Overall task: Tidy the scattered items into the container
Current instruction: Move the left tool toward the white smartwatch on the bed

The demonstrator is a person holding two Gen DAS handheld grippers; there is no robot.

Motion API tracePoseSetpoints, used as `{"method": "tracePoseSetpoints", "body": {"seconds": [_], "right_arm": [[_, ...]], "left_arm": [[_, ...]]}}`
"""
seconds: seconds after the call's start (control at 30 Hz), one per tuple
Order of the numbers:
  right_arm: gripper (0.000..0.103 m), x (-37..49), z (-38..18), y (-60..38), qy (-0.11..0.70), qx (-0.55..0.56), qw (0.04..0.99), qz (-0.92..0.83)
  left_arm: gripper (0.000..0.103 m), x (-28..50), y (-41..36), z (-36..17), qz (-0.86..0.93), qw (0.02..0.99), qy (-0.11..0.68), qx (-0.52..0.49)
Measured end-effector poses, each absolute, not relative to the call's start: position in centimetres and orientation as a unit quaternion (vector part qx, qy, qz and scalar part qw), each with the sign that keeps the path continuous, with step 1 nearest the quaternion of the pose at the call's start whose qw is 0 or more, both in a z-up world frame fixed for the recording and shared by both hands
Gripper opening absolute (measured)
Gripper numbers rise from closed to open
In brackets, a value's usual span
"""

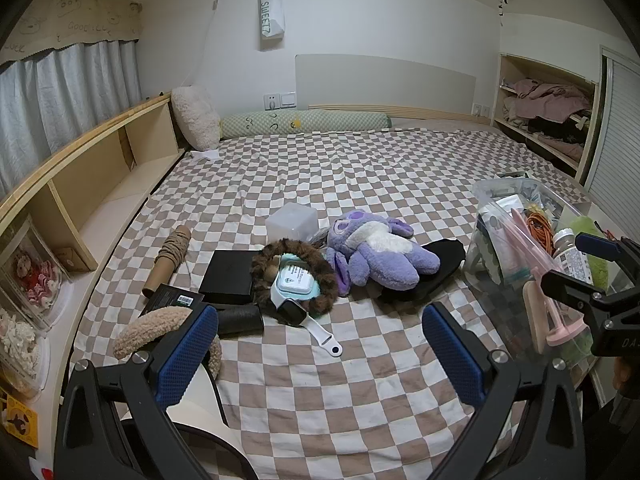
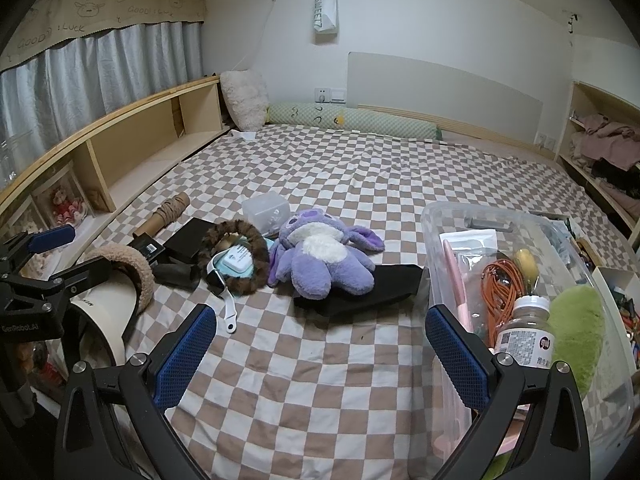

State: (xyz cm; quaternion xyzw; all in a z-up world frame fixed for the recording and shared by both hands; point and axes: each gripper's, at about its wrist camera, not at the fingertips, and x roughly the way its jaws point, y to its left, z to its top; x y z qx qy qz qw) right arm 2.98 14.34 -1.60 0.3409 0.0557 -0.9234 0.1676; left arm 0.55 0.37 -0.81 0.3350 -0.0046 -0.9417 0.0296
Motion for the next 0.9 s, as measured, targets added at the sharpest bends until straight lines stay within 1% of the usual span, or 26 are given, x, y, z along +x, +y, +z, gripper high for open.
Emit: {"method": "tracePoseSetpoints", "body": {"seconds": [0.53, 0.9], "right_arm": [[0.103, 3.1, -1.5, 14.4, 0.056, 0.342, 0.171, -0.922], [0.103, 3.3, -1.0, 14.8, 0.052, 0.343, 0.18, -0.921]], "left_arm": [[0.103, 0.3, 0.3, -0.8, -0.941, 0.029, -0.004, 0.338], [0.103, -0.9, -0.8, -1.5, -0.931, 0.042, 0.014, 0.362]]}}
